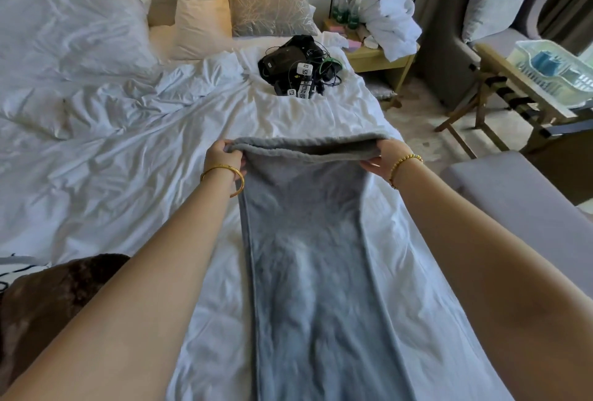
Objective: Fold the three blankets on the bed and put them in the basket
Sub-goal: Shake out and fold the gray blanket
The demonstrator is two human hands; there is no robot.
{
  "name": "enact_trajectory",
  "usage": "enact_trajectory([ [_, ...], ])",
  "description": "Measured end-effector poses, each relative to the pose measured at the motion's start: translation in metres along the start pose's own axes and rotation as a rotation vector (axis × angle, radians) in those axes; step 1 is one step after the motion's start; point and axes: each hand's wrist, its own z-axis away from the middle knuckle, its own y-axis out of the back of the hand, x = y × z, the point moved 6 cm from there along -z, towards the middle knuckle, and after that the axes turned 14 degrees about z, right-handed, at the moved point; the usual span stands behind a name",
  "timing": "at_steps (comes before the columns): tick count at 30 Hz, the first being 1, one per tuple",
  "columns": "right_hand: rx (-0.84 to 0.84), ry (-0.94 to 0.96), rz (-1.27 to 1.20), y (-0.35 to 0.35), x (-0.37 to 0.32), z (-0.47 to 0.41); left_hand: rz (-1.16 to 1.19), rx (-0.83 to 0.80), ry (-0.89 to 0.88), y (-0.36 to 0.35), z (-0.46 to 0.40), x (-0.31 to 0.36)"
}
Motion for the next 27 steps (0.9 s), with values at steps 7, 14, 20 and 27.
enact_trajectory([
  [7, 0.087, -0.231, -0.173, 0.040, 0.099, 0.085, -0.027, 0.053, 0.052, 0.024, 0.093, -0.052],
  [14, 0.130, -0.271, -0.037, 0.071, 0.167, 0.151, 0.142, 0.079, 0.321, 0.056, 0.197, -0.115],
  [20, 0.177, -0.378, -0.061, 0.107, 0.270, 0.210, -0.061, 0.219, 0.112, 0.102, 0.280, -0.195],
  [27, 0.061, -0.401, 0.325, 0.140, 0.422, 0.274, -0.259, 0.250, 0.236, 0.141, 0.368, -0.307],
])
